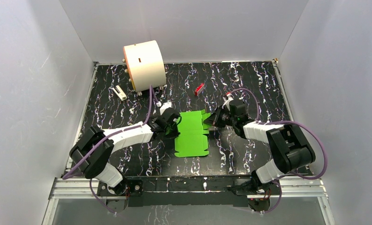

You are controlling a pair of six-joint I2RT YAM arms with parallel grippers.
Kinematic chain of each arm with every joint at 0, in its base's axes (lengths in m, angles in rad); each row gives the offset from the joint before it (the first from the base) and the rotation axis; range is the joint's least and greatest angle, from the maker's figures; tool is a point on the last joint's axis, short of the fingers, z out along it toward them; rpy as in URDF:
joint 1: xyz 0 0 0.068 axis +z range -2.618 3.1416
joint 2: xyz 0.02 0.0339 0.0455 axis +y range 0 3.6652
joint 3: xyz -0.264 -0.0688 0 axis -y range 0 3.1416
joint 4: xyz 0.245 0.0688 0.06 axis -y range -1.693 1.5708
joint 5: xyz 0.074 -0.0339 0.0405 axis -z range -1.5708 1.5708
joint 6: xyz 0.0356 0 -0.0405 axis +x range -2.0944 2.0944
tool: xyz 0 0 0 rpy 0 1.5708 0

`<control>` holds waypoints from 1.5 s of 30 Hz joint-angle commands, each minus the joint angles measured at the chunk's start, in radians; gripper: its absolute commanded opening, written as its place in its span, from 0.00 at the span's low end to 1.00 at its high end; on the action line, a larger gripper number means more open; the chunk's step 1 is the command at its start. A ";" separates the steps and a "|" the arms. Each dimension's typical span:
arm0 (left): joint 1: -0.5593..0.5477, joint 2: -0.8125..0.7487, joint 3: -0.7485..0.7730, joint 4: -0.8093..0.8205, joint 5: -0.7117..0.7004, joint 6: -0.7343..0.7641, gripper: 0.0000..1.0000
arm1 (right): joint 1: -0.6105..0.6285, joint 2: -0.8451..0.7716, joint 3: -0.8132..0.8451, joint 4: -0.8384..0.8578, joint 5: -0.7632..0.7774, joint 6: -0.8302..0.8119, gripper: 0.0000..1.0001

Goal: Fold the paper box

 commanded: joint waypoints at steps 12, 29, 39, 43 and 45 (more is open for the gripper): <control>-0.110 0.128 0.176 -0.123 -0.147 0.087 0.11 | 0.074 0.040 0.086 -0.017 0.082 -0.017 0.00; -0.101 0.077 0.104 -0.135 -0.182 0.010 0.11 | 0.076 0.014 0.087 -0.019 0.099 -0.047 0.06; 0.070 -0.052 -0.057 -0.012 0.055 -0.035 0.23 | 0.040 -0.014 0.050 0.000 0.065 -0.053 0.22; 0.124 -0.105 -0.111 0.017 0.114 -0.038 0.30 | 0.024 -0.025 0.040 -0.003 0.043 -0.068 0.35; 0.150 -0.129 -0.132 0.029 0.140 -0.042 0.36 | 0.016 -0.028 0.032 0.004 0.026 -0.074 0.41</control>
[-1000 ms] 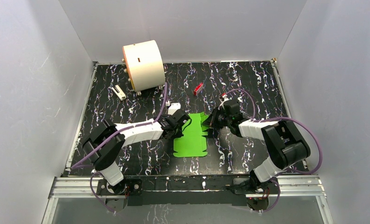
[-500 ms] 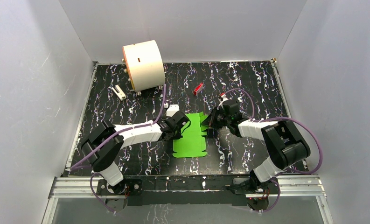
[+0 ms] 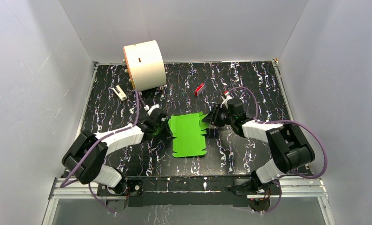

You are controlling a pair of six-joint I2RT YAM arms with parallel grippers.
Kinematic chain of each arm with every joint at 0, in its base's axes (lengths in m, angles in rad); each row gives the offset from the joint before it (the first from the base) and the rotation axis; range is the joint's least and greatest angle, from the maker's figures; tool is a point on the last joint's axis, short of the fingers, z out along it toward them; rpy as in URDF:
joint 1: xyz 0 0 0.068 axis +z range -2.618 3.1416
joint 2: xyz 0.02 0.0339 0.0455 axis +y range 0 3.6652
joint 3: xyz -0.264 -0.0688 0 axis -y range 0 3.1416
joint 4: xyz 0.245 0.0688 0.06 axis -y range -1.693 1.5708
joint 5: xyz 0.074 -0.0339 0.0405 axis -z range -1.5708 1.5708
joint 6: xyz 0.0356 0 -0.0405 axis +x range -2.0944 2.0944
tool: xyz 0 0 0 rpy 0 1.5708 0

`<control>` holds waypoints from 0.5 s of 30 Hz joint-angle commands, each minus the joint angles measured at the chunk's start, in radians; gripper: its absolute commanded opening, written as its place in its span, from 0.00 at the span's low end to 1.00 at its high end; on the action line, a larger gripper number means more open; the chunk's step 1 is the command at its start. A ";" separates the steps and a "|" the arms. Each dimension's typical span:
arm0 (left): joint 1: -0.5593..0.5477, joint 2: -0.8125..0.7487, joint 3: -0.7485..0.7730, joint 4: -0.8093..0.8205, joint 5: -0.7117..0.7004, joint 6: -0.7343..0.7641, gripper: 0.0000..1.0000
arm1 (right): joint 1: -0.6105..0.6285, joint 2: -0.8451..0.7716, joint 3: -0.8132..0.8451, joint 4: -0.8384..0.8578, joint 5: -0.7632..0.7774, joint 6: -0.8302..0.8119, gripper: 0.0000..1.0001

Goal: Fold the paper box

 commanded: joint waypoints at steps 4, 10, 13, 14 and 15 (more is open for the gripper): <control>0.087 -0.113 -0.081 0.072 0.124 -0.018 0.47 | -0.037 -0.047 -0.026 0.068 -0.071 -0.031 0.51; 0.162 -0.099 -0.096 0.185 0.252 0.002 0.55 | -0.074 -0.086 -0.079 0.084 -0.097 -0.038 0.63; 0.182 -0.052 -0.067 0.213 0.288 0.013 0.55 | -0.089 -0.102 -0.101 0.082 -0.105 -0.043 0.68; 0.186 -0.034 -0.056 0.219 0.292 0.019 0.54 | -0.093 -0.104 -0.107 0.082 -0.109 -0.044 0.69; 0.189 -0.018 -0.041 0.224 0.293 0.022 0.54 | -0.094 -0.105 -0.112 0.083 -0.112 -0.045 0.69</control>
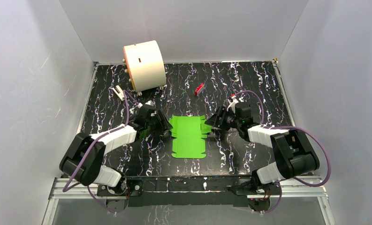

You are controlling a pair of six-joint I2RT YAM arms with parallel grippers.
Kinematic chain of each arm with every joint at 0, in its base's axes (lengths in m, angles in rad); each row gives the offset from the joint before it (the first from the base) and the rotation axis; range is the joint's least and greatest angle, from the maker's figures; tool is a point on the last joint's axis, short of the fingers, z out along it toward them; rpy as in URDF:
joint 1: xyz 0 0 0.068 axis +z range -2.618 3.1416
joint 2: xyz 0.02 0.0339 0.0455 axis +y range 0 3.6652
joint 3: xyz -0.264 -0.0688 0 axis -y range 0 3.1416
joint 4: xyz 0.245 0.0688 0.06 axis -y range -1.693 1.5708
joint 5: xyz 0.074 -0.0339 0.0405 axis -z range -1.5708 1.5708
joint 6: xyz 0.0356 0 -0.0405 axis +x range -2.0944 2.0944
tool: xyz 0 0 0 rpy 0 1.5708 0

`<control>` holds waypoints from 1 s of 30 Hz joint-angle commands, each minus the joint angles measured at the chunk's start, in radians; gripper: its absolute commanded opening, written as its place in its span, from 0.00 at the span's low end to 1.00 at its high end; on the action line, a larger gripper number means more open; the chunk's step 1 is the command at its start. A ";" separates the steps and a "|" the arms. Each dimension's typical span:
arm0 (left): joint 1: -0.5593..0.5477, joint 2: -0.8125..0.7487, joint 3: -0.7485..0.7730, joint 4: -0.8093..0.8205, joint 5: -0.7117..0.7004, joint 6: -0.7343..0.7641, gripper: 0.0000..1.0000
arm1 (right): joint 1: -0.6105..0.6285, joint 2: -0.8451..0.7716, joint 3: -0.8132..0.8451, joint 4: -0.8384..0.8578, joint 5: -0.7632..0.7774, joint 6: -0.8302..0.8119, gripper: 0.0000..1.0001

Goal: Fold the paper box

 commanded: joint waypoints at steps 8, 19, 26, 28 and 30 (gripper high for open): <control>0.026 0.189 0.118 0.082 0.118 0.039 0.48 | -0.016 -0.046 -0.061 0.051 -0.047 -0.024 0.71; 0.051 0.187 0.087 0.140 0.172 -0.013 0.15 | -0.018 -0.065 -0.083 0.012 -0.018 -0.031 0.72; 0.096 0.111 0.019 0.219 0.251 -0.075 0.04 | -0.021 -0.065 -0.097 0.011 -0.022 -0.029 0.72; 0.106 0.091 0.000 0.245 0.272 -0.093 0.03 | -0.022 -0.065 -0.106 0.024 -0.027 -0.023 0.72; 0.113 0.071 -0.019 0.278 0.295 -0.109 0.03 | -0.022 -0.060 -0.111 0.040 -0.038 -0.013 0.72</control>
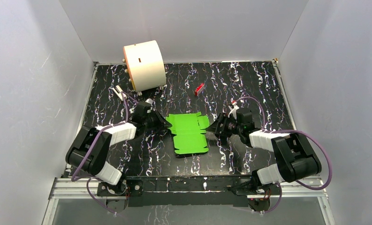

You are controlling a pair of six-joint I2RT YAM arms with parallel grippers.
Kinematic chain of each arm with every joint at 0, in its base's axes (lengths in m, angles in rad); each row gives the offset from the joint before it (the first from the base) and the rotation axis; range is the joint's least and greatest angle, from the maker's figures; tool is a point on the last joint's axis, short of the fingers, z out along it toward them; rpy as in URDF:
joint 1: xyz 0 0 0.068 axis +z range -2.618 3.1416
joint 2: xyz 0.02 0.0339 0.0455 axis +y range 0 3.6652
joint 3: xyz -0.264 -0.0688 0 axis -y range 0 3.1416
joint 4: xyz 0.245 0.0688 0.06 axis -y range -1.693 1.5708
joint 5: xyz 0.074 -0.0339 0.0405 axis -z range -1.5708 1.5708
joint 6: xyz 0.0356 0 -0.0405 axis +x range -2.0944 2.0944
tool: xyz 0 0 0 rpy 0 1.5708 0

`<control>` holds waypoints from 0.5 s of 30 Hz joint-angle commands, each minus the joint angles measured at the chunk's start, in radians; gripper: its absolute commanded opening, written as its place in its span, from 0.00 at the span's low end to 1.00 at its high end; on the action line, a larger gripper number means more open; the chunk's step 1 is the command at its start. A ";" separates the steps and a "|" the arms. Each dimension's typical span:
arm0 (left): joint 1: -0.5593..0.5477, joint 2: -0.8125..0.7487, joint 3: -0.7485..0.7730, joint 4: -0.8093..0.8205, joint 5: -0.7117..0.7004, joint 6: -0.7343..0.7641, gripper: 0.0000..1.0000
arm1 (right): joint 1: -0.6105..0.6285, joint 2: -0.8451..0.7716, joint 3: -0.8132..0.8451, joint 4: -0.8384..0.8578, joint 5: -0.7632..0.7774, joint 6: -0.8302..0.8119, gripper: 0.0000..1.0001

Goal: Fold the paper box

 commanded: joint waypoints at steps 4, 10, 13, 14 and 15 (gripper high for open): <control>0.019 -0.098 -0.056 0.130 0.110 -0.064 0.03 | -0.009 0.005 -0.018 0.097 -0.050 0.021 0.72; 0.022 -0.110 -0.109 0.222 0.143 -0.114 0.03 | -0.009 0.069 -0.018 0.193 -0.101 0.085 0.72; 0.025 -0.108 -0.129 0.269 0.164 -0.148 0.03 | -0.009 0.104 -0.025 0.234 -0.118 0.114 0.72; 0.025 -0.108 -0.137 0.287 0.168 -0.161 0.03 | -0.009 0.117 -0.029 0.248 -0.124 0.125 0.72; 0.026 -0.109 -0.144 0.304 0.172 -0.172 0.04 | -0.009 0.125 -0.032 0.260 -0.128 0.134 0.72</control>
